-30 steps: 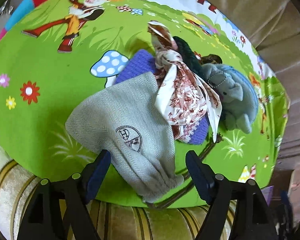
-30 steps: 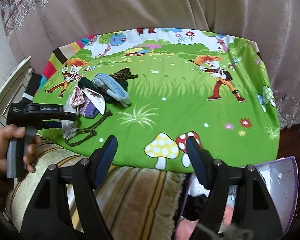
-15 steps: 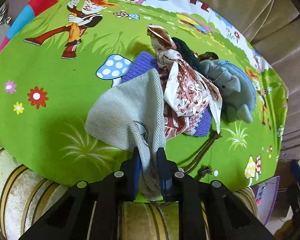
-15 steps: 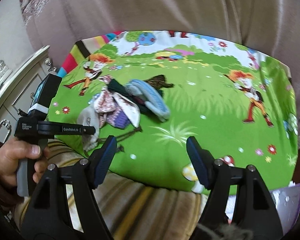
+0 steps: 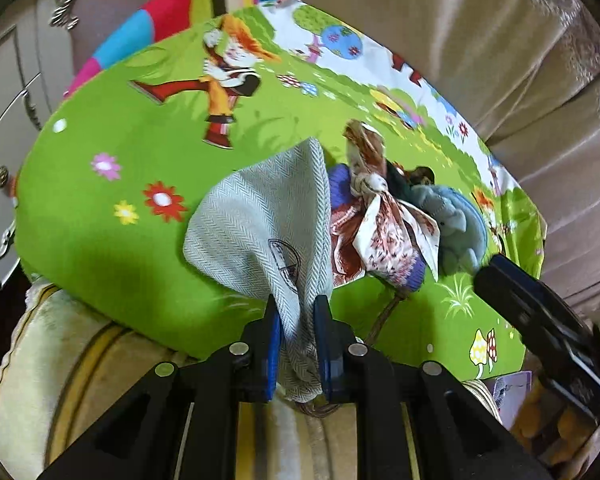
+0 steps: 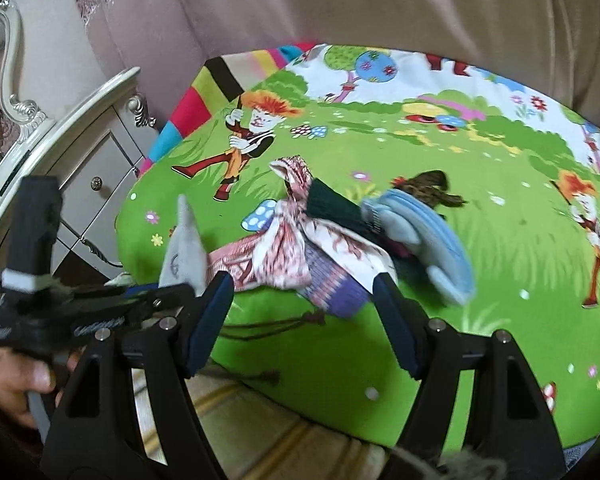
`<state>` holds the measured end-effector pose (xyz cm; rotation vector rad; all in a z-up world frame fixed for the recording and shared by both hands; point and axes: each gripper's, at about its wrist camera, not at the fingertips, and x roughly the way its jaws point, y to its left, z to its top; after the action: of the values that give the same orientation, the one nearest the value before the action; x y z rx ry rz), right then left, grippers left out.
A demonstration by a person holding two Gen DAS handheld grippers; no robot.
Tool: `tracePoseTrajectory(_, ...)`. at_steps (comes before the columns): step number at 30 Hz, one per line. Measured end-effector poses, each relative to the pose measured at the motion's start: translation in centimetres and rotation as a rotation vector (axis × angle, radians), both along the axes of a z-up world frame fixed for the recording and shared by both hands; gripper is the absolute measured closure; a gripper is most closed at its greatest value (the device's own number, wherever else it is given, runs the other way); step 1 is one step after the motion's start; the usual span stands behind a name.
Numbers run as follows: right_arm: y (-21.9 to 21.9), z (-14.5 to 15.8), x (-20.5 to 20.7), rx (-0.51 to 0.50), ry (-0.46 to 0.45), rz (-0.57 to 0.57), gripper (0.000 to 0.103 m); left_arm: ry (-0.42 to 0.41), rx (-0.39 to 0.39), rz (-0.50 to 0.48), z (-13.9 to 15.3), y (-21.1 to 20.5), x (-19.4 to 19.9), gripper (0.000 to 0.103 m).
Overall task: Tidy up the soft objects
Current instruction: 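Grasp the grey beanie with the left tool while the right tool grasps the patterned scarf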
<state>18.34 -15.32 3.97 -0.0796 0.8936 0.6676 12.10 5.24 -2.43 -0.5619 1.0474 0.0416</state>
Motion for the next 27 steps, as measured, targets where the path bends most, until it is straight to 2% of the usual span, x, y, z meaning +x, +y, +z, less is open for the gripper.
tracePoseTrajectory(4,2.6,-1.2,1.0,-0.002,0.042,0.030,0.028,-0.003,-0.030,0.018,-0.4,1.2,-1.1,0.086)
tracePoseTrajectory(12,6.5,-3.8,3.5,-0.092,0.057,0.028,0.029,-0.032,-0.057,0.044,-0.6,2.1,-1.7,0.086)
tracePoseTrajectory(15,7.6,-4.5,4.4,-0.112,0.063,0.025,0.035,-0.035,-0.070,0.046,-0.9,2.4,-1.6,0.086)
tracePoseTrajectory(19,8.4,-5.2,5.4,-0.127,0.070,0.004,0.052,-0.036,-0.084,0.046,-1.1,2.5,-1.5,0.086)
tracePoseTrajectory(22,8.6,-5.6,5.6,-0.141,0.066,-0.001,0.077,-0.035,-0.095,0.051,-1.3,2.7,-1.7,0.086)
tracePoseTrajectory(25,8.5,-5.7,5.1,-0.140,0.063,0.014,0.087,-0.043,-0.098,0.059,-1.2,2.8,-1.8,0.086)
tracePoseTrajectory(27,8.4,-5.2,4.5,-0.127,0.055,0.026,0.089,-0.049,-0.095,0.067,-1.1,2.8,-2.0,0.086)
